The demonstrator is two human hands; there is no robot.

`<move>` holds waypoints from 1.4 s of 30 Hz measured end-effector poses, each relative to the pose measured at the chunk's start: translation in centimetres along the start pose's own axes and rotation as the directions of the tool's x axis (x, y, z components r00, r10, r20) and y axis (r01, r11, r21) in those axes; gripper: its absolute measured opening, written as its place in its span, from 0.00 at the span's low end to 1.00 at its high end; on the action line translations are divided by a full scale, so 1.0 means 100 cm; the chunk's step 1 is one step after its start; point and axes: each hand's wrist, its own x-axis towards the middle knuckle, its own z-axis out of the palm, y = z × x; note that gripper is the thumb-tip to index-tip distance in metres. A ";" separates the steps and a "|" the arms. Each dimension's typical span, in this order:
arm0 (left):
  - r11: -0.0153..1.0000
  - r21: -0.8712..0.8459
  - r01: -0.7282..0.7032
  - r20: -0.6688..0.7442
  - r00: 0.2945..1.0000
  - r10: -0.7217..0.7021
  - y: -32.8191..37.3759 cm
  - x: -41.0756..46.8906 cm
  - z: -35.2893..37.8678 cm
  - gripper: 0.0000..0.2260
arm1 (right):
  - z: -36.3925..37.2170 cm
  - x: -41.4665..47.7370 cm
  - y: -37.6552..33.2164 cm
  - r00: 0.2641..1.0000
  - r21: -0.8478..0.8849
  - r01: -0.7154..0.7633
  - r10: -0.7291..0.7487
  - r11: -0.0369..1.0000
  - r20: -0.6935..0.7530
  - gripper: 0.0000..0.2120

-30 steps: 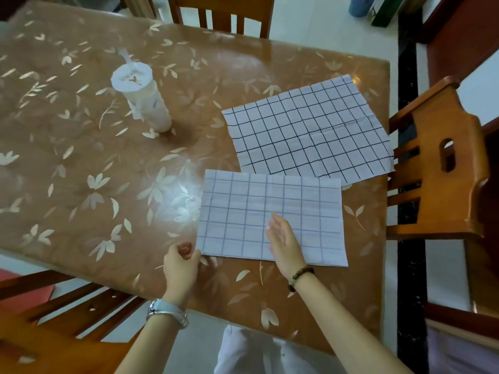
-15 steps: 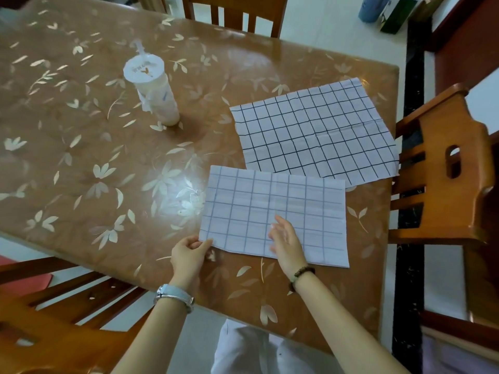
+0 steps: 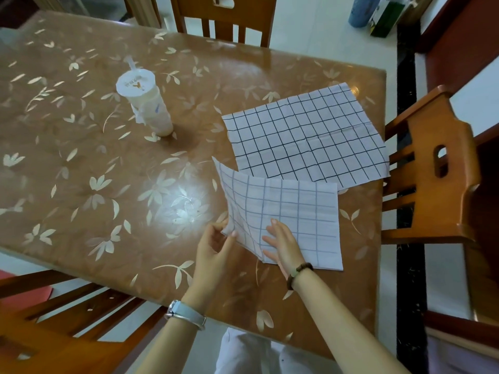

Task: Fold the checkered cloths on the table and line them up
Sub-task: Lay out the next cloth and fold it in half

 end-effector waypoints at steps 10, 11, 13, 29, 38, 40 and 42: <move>0.984 0.031 -0.174 0.367 0.918 0.151 -0.004 0.001 0.063 0.02 | -0.037 0.014 -0.023 0.992 0.204 -0.122 0.114 0.971 0.053 0.28; 0.978 0.068 -0.195 0.401 0.903 0.152 -0.006 0.002 0.069 0.04 | -0.046 0.014 -0.026 0.994 0.220 -0.105 0.098 0.970 0.041 0.28; 0.957 0.156 -0.245 0.463 0.874 0.148 -0.015 0.004 0.082 0.05 | -0.067 0.014 -0.030 0.997 0.213 -0.065 0.072 0.975 -0.026 0.27; 0.715 0.455 -0.531 0.623 0.763 0.171 -0.058 0.008 0.125 0.14 | -0.139 0.039 -0.024 0.871 -0.498 -0.056 -0.201 0.865 -0.447 0.15; 0.284 0.766 -0.577 0.543 0.817 0.195 -0.075 0.058 0.103 0.24 | -0.139 0.046 -0.037 0.888 -0.561 0.009 -0.265 0.828 -0.377 0.17; 0.224 0.786 -0.576 0.556 0.817 0.152 -0.079 0.066 0.100 0.26 | -0.139 0.049 -0.038 0.891 -0.578 0.004 -0.265 0.816 -0.368 0.18; 0.156 0.791 -0.591 0.578 0.807 0.125 -0.084 0.072 0.098 0.28 | -0.140 0.051 -0.037 0.894 -0.598 -0.001 -0.267 0.801 -0.359 0.19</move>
